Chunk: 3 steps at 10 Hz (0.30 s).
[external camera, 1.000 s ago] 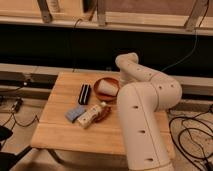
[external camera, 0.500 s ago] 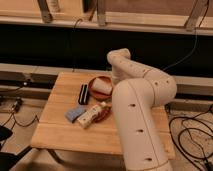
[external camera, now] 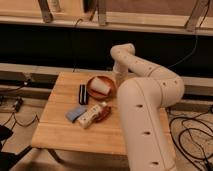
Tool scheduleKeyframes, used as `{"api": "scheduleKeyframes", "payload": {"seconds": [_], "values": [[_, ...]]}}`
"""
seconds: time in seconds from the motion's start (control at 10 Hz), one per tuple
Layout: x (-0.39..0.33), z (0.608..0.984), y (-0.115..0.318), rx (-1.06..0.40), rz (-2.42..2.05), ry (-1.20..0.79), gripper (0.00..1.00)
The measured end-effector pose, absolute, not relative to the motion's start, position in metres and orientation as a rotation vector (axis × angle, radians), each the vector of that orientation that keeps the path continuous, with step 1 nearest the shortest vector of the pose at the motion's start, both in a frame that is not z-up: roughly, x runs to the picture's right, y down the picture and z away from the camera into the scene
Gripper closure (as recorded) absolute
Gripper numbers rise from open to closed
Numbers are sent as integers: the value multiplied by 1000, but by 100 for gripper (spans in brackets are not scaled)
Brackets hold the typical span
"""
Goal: Push the ceramic bowl across the table
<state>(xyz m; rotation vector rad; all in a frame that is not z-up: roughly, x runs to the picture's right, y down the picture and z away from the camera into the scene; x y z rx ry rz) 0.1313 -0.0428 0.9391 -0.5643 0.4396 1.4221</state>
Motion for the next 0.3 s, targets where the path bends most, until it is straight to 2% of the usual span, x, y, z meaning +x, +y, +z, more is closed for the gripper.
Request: {"api": "scheduleKeyframes", "payload": {"seconds": [0.1, 0.3], "values": [[177, 927, -56, -531, 1540, 444, 100], [247, 912, -49, -522, 1734, 487, 100]]}}
